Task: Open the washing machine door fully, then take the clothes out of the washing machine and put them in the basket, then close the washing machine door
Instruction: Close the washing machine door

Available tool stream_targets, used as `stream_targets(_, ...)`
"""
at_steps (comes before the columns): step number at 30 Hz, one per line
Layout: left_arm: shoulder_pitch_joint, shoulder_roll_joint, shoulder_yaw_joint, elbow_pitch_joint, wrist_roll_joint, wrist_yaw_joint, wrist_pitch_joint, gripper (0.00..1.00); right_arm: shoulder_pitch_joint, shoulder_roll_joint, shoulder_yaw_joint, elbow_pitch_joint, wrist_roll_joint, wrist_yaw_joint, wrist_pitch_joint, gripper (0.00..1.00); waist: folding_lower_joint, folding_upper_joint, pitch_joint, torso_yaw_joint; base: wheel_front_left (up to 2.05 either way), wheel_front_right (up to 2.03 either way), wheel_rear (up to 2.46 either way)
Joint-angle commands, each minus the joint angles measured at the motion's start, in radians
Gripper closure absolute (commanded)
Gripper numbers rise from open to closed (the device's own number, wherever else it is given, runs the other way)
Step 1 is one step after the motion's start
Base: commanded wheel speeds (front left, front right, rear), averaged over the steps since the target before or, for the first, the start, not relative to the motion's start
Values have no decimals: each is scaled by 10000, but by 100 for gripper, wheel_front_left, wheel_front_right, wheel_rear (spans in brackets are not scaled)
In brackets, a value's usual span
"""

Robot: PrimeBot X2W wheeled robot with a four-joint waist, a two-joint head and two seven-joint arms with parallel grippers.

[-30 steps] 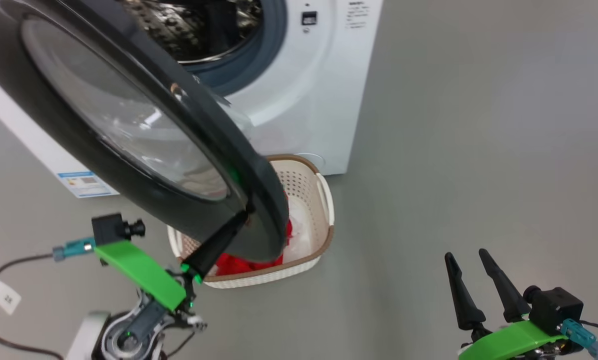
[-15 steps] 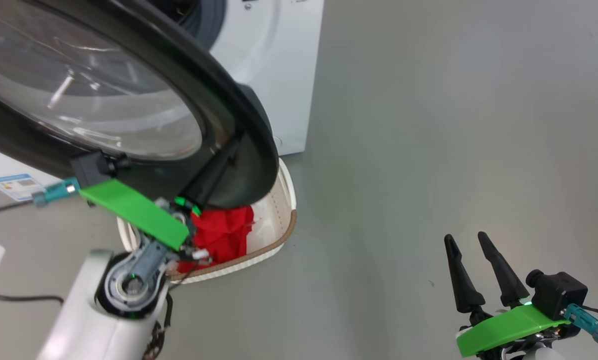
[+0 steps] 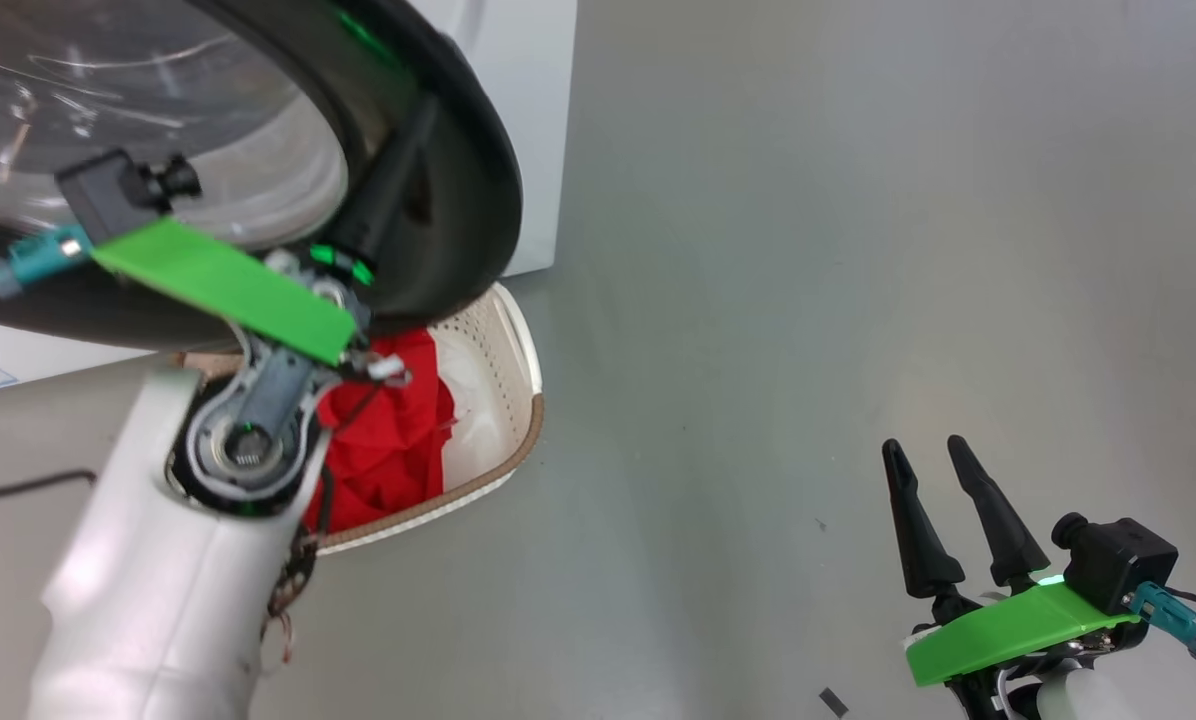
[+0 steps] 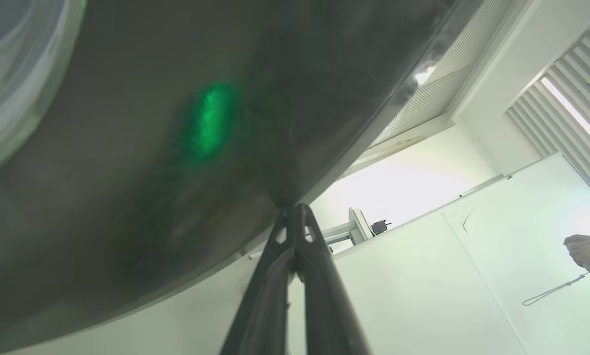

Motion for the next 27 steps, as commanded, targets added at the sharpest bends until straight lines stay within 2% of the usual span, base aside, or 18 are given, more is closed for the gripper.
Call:
stream_targets(1,-505,337,238,-148,65,-67,-180,100,-295,-78,215,-211,106,73,-65,0,0,0,124,-126,0,0,0)
stream_targets(15,-2173,708,-228,1192,259,-67,-1621,100,-539,-78,334,-207,459,73,-65,0,0,0,531,-518,0,0,0)
stream_targets(27,-2812,992,-838,1775,154,-67,-2196,100,-604,-78,339,-194,557,73,-65,0,0,0,654,-642,0,0,0)
